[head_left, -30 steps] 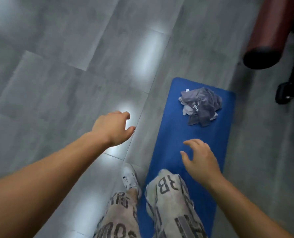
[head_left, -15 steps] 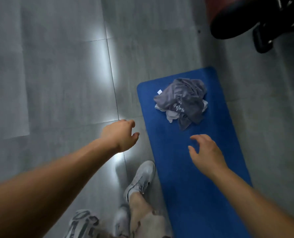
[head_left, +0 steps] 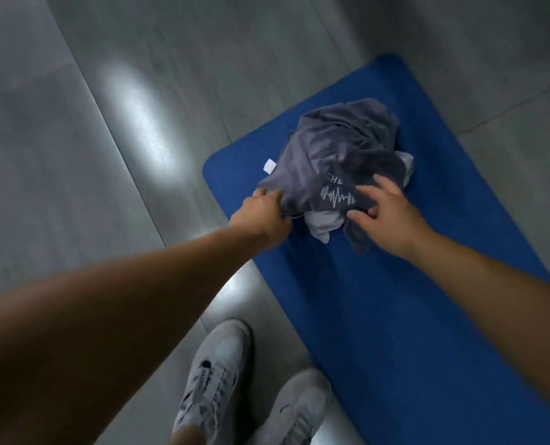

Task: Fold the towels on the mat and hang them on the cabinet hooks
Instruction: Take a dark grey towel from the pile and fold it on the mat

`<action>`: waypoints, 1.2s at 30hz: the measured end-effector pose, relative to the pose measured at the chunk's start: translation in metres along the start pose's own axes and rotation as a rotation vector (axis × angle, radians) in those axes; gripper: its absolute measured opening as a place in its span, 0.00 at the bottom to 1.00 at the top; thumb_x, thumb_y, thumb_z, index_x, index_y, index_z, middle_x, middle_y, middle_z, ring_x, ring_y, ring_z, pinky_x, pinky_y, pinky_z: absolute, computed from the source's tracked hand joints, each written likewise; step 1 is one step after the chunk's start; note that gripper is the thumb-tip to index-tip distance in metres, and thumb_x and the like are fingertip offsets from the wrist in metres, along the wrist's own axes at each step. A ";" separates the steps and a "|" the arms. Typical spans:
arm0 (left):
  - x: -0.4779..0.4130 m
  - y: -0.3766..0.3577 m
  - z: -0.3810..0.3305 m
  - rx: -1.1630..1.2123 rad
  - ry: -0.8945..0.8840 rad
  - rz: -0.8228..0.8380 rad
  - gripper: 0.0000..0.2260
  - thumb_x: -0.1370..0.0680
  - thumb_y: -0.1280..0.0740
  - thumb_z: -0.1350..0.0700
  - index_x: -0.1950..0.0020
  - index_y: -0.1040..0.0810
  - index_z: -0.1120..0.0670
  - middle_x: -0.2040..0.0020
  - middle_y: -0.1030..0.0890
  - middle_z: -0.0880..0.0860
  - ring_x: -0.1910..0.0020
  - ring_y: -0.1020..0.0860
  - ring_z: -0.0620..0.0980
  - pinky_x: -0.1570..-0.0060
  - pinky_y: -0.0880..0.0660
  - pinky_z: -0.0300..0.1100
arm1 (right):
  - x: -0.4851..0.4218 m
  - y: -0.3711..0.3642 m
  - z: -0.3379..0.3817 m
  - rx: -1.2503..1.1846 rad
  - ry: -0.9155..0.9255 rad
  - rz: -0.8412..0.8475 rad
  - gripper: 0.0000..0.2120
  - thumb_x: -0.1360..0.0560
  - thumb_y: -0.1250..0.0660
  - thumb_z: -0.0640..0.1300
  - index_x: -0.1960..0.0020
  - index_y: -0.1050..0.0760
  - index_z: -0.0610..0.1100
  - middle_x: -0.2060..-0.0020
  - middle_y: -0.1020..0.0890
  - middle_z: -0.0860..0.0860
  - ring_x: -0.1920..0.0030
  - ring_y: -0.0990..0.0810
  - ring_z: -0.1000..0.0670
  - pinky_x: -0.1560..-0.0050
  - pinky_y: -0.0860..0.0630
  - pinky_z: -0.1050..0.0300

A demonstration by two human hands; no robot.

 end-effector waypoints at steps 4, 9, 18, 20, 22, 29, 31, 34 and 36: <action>-0.046 -0.007 -0.001 -0.063 -0.118 -0.069 0.26 0.20 0.35 0.47 0.25 0.40 0.44 0.26 0.35 0.54 0.31 0.31 0.60 0.43 0.26 0.58 | -0.057 -0.009 -0.010 -0.112 -0.049 -0.023 0.38 0.26 0.31 0.65 0.22 0.42 0.59 0.20 0.60 0.56 0.23 0.38 0.44 0.26 0.34 0.43; -0.075 -0.008 -0.007 -0.022 -0.157 -0.094 0.31 0.24 0.28 0.44 0.25 0.35 0.48 0.35 0.27 0.58 0.41 0.24 0.61 0.46 0.25 0.53 | -0.091 -0.010 -0.005 -0.027 -0.046 -0.094 0.47 0.27 0.32 0.66 0.19 0.58 0.59 0.19 0.51 0.49 0.22 0.42 0.42 0.25 0.40 0.46; 0.004 0.012 -0.040 0.596 -0.159 -0.043 0.10 0.21 0.28 0.52 0.56 0.19 0.58 0.66 0.20 0.52 0.69 0.24 0.44 0.68 0.24 0.42 | -0.007 0.000 -0.009 -0.266 -0.058 -0.322 0.13 0.24 0.29 0.57 0.47 0.21 0.49 0.46 0.28 0.47 0.50 0.25 0.50 0.57 0.31 0.65; 0.043 0.023 -0.059 0.703 -0.131 -0.017 0.12 0.21 0.29 0.52 0.57 0.23 0.60 0.67 0.26 0.52 0.71 0.31 0.44 0.73 0.32 0.39 | 0.039 0.021 -0.007 -0.397 -0.081 -0.313 0.13 0.26 0.28 0.56 0.48 0.21 0.48 0.46 0.28 0.49 0.48 0.23 0.49 0.50 0.25 0.59; 0.082 0.033 -0.082 0.786 -0.098 0.030 0.13 0.22 0.28 0.51 0.59 0.26 0.56 0.65 0.29 0.51 0.69 0.33 0.46 0.71 0.36 0.40 | 0.089 0.047 -0.001 -0.550 -0.094 -0.304 0.13 0.26 0.28 0.55 0.47 0.21 0.48 0.44 0.26 0.48 0.45 0.21 0.46 0.46 0.19 0.46; 0.234 0.055 -0.181 0.894 -0.207 0.267 0.16 0.21 0.28 0.58 0.64 0.32 0.55 0.71 0.31 0.46 0.70 0.31 0.43 0.69 0.32 0.33 | 0.285 0.123 0.017 -0.930 -0.199 -0.341 0.05 0.25 0.28 0.49 0.52 0.20 0.48 0.61 0.16 0.53 0.56 0.17 0.48 0.48 0.17 0.46; 0.271 0.054 -0.209 0.924 -0.220 0.326 0.10 0.21 0.29 0.59 0.58 0.27 0.60 0.70 0.28 0.49 0.71 0.28 0.42 0.69 0.30 0.33 | 0.339 0.139 0.012 -0.975 -0.230 -0.400 0.16 0.32 0.26 0.60 0.52 0.19 0.49 0.59 0.15 0.50 0.54 0.15 0.46 0.46 0.18 0.42; 0.316 0.041 -0.248 0.960 -0.265 0.409 0.12 0.21 0.28 0.56 0.54 0.25 0.64 0.66 0.31 0.55 0.70 0.29 0.45 0.68 0.31 0.36 | 0.413 0.156 -0.002 -1.029 -0.239 -0.489 0.28 0.40 0.26 0.73 0.52 0.18 0.54 0.56 0.14 0.50 0.53 0.15 0.49 0.45 0.19 0.42; 0.344 0.024 -0.274 0.957 -0.299 0.459 0.18 0.24 0.26 0.50 0.59 0.28 0.62 0.67 0.33 0.55 0.68 0.32 0.48 0.67 0.34 0.39 | 0.459 0.164 -0.015 -1.052 -0.254 -0.558 0.23 0.37 0.27 0.71 0.52 0.18 0.55 0.56 0.14 0.51 0.53 0.15 0.51 0.46 0.19 0.47</action>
Point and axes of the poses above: each hand's wrist, its own x-axis away from the middle knuckle, its own y-axis out of the back of the hand, z = x × y, the point moved 3 cm from there along -x, towards the middle knuckle
